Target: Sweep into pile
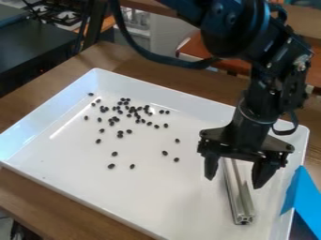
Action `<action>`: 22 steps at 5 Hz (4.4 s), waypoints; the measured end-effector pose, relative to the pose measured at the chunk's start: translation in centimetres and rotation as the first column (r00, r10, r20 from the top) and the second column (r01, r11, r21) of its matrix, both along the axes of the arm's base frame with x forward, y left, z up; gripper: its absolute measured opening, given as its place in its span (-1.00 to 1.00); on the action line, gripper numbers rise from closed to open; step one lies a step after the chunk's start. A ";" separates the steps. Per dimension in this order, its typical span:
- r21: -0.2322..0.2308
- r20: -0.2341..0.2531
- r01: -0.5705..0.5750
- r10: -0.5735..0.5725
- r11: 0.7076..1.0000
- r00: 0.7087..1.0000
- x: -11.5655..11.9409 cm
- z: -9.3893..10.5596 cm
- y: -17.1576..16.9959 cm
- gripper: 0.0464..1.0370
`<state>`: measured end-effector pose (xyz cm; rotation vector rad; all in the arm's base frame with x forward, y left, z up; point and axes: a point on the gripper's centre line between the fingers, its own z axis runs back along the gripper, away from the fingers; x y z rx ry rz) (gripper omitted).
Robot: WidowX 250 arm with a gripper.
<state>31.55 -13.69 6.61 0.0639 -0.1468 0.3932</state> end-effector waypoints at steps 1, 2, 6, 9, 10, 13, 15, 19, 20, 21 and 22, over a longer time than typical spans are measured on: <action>0.009 -0.022 -0.004 0.004 1.000 1.000 -0.1 -1.0 0.0 0.29; 0.023 -0.029 -0.009 0.010 1.000 1.000 -0.3 -1.5 0.3 -0.30; -0.077 -0.038 0.105 -0.108 0.991 0.993 0.4 -1.7 4.1 -0.38; -0.152 0.017 0.295 -0.296 0.943 0.955 -1.4 -1.8 15.9 -0.38; -0.189 -0.004 0.323 -0.330 0.927 0.944 -2.9 -1.6 20.0 -0.38; -0.252 0.010 0.328 -0.336 0.910 0.942 -2.6 0.7 24.5 -0.38; -0.332 0.113 0.403 -0.389 0.853 0.914 -4.8 4.4 18.0 -0.38; -0.202 0.072 0.258 -0.249 0.945 0.966 1.0 0.3 2.8 -0.38; -0.207 0.072 0.234 -0.224 0.950 0.972 2.9 0.5 2.3 -0.38; -0.216 0.068 0.210 -0.200 0.954 0.977 4.1 0.4 3.6 -0.38; -0.208 0.078 0.182 -0.169 0.961 0.983 5.0 -0.2 5.7 -0.38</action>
